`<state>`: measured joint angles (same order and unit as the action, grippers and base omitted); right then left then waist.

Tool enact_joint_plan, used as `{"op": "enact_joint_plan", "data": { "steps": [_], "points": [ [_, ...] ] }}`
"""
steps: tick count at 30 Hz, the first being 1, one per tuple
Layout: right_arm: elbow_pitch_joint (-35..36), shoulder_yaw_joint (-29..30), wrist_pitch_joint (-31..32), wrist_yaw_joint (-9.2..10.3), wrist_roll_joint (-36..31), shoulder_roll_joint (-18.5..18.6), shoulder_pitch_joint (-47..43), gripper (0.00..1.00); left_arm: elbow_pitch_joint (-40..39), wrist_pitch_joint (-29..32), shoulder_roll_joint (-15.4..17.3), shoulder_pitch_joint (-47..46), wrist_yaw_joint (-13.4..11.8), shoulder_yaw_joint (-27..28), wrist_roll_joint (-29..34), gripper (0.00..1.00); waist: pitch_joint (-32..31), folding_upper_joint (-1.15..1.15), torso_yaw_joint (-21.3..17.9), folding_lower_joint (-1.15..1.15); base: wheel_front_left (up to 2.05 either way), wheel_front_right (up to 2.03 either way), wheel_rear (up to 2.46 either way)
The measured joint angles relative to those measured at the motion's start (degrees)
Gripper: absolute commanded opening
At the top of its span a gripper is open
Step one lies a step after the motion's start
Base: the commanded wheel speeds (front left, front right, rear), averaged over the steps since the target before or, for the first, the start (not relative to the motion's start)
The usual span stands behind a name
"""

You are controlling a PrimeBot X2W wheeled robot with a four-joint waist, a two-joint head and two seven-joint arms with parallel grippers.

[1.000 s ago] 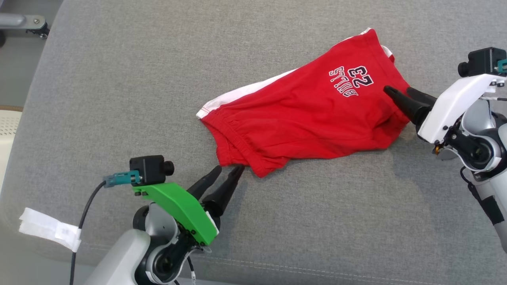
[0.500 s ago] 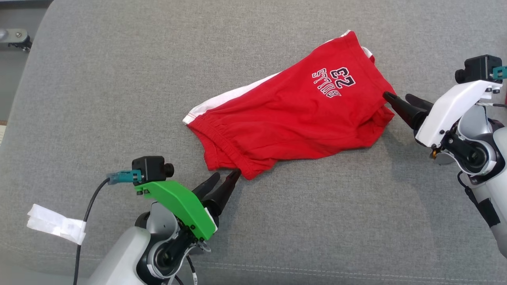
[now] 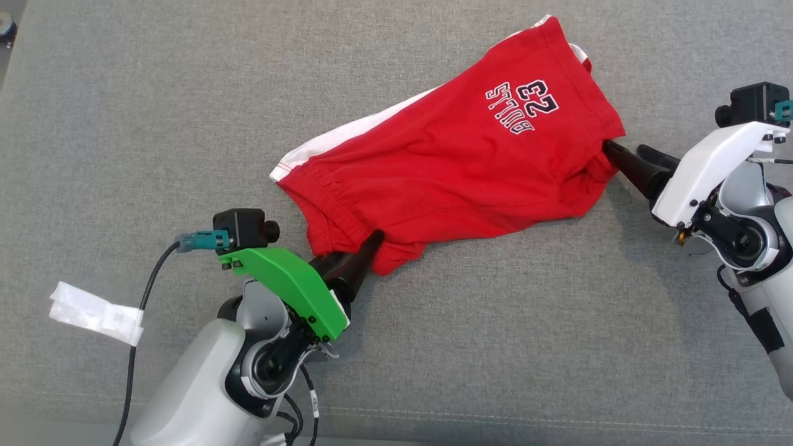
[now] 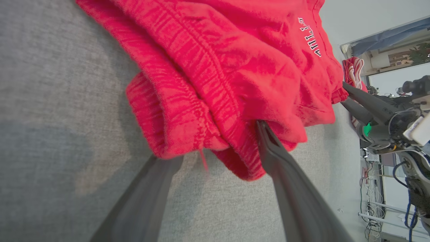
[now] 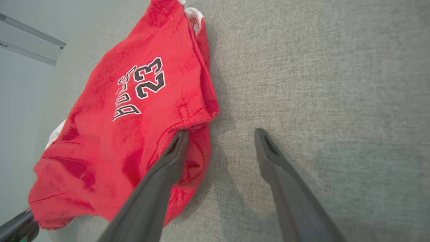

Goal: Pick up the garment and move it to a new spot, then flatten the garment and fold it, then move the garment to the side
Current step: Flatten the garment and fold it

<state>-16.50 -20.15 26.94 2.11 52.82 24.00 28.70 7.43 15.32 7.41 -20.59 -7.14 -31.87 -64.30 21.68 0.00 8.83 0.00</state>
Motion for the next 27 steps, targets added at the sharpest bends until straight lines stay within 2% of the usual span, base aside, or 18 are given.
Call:
{"op": "enact_joint_plan", "data": {
  "steps": [3,13,27],
  "points": [
    [0.0,0.0,0.0,0.01,0.0,-0.5,0.3,1.00,1.0,0.4,-1.3,-1.5,0.0,-0.3,0.5,1.00,1.2,0.00,0.0,0.00,0.00,0.00,0.00],
    [-0.3,-1.5,-0.2,-0.08,0.0,-3.0,3.2,1.00,2.8,0.9,-2.6,-3.9,0.0,-0.9,0.5,1.00,3.0,0.00,0.8,0.00,0.00,0.00,0.00],
    [-2.7,-2.5,0.2,-0.07,-1.0,-3.0,5.7,1.00,4.9,1.0,-3.7,-5.9,0.1,-1.7,0.5,1.00,3.8,0.00,1.8,0.00,0.00,0.00,0.00]
  ]
}}
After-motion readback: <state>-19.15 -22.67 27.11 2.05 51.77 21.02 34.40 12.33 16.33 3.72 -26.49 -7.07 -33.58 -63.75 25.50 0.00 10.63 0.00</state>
